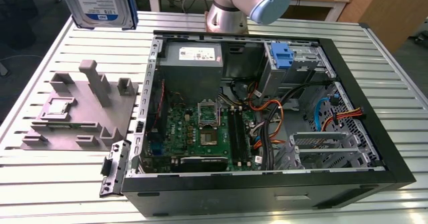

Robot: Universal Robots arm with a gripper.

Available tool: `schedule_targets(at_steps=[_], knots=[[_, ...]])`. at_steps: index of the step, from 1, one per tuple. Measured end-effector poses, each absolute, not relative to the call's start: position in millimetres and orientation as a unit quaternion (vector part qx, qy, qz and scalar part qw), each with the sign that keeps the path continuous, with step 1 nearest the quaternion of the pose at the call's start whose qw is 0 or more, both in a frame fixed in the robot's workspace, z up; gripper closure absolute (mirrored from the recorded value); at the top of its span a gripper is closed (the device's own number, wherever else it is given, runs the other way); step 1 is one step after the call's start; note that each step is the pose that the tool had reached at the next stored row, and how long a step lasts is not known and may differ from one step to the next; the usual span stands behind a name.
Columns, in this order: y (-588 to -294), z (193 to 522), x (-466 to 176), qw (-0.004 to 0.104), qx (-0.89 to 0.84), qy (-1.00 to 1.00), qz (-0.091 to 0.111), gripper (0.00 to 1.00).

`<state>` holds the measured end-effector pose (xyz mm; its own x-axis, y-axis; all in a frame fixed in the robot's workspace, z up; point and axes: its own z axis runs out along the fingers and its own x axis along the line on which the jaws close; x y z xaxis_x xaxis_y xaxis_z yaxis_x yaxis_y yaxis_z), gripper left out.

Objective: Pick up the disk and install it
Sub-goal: 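Pick up the disk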

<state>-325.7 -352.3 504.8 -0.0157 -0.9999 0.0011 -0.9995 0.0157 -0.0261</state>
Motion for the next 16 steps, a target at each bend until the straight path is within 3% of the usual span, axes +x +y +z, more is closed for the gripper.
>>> schedule_targets(at_steps=[16], knots=[[-352.2, 504.8, -320.7, 0.009, -0.701, 0.713, -0.01, 0.63]])
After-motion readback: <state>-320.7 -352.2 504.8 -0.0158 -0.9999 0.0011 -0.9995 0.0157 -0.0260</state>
